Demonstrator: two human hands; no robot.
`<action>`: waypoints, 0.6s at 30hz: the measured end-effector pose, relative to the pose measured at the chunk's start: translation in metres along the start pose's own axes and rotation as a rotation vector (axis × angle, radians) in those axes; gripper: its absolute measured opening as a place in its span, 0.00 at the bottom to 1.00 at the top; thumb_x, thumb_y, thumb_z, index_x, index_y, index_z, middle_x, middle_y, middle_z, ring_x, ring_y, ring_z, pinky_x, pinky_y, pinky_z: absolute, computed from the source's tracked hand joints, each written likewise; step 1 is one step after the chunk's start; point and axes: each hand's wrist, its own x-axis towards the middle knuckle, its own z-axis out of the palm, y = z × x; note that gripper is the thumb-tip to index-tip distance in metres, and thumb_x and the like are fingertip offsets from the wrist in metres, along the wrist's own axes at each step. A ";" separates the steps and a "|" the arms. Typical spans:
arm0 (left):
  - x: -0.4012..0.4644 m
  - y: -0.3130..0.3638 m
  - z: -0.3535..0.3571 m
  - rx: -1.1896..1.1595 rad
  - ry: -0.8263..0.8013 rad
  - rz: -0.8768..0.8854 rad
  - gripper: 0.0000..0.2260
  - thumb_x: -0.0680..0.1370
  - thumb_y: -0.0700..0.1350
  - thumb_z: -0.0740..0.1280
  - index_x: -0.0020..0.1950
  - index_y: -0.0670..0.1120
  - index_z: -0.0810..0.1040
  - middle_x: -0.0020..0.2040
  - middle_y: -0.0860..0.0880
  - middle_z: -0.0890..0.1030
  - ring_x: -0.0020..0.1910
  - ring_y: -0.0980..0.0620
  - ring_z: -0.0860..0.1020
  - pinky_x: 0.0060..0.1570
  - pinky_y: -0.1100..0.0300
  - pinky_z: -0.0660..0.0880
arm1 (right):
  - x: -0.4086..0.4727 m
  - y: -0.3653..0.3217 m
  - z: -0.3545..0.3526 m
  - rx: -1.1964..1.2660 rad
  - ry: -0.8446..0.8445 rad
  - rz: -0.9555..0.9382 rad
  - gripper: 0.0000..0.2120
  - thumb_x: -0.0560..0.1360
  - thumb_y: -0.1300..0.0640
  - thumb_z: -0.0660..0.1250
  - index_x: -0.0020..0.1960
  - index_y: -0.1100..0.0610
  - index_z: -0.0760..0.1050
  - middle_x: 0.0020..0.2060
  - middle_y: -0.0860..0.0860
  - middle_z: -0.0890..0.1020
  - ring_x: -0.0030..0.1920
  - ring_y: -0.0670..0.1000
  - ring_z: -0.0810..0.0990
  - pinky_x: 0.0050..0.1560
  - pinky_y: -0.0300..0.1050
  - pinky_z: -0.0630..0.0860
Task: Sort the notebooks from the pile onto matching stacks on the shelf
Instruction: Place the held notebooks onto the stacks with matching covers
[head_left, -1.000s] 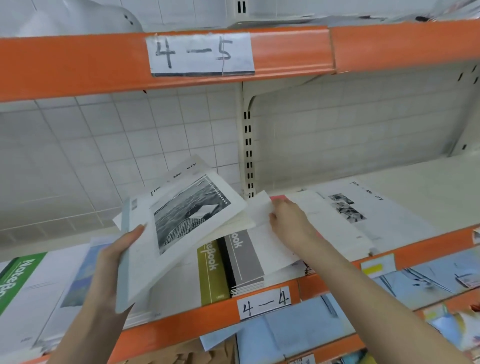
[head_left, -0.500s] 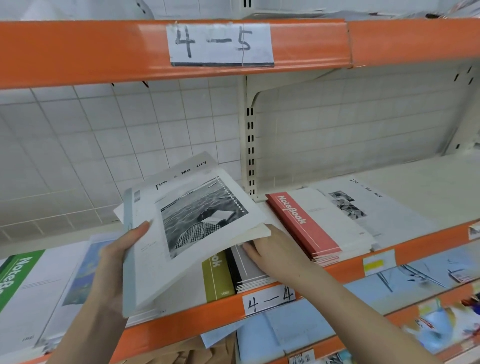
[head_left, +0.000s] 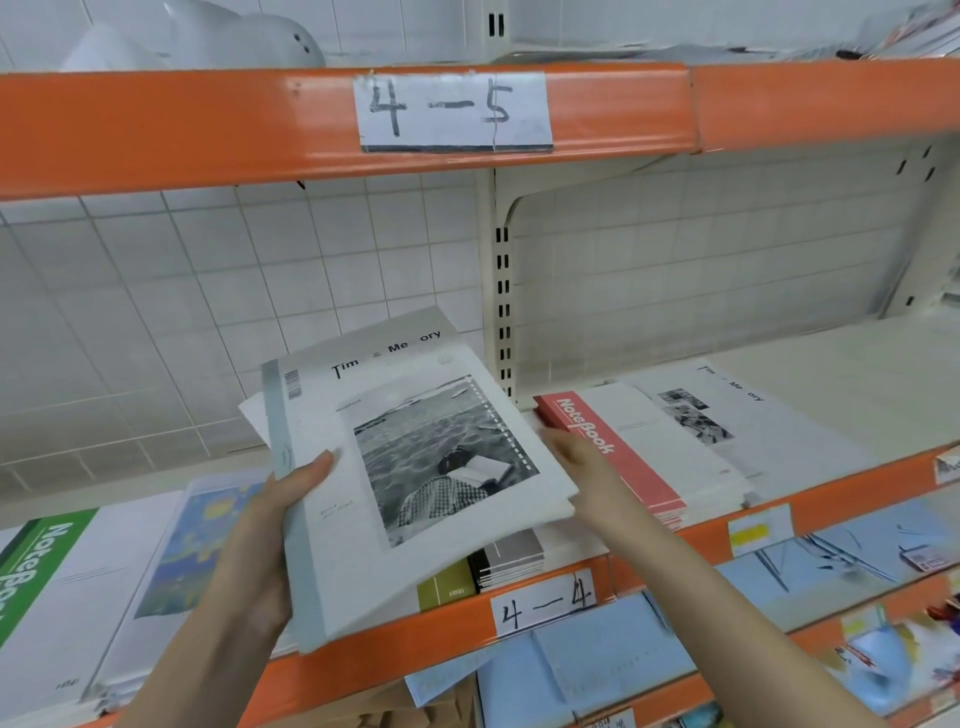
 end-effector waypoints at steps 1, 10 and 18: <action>-0.002 0.000 0.007 -0.005 -0.018 0.005 0.14 0.73 0.47 0.67 0.57 0.46 0.78 0.39 0.47 0.83 0.33 0.50 0.82 0.29 0.58 0.78 | 0.000 -0.001 -0.004 0.210 0.000 0.073 0.17 0.80 0.45 0.58 0.49 0.55 0.80 0.42 0.50 0.84 0.40 0.47 0.82 0.37 0.38 0.74; -0.006 -0.016 0.075 -0.019 -0.062 0.109 0.08 0.77 0.48 0.63 0.56 0.53 0.77 0.44 0.52 0.85 0.41 0.52 0.84 0.39 0.54 0.77 | -0.025 0.012 -0.045 0.142 0.027 0.159 0.07 0.76 0.55 0.68 0.54 0.51 0.77 0.46 0.45 0.84 0.43 0.39 0.83 0.36 0.29 0.74; 0.010 -0.032 0.151 -0.085 0.021 0.126 0.03 0.80 0.45 0.64 0.52 0.53 0.73 0.49 0.50 0.82 0.47 0.50 0.81 0.44 0.52 0.77 | -0.048 0.018 -0.113 1.033 0.291 0.202 0.10 0.77 0.55 0.62 0.44 0.58 0.80 0.37 0.55 0.82 0.31 0.51 0.79 0.30 0.40 0.78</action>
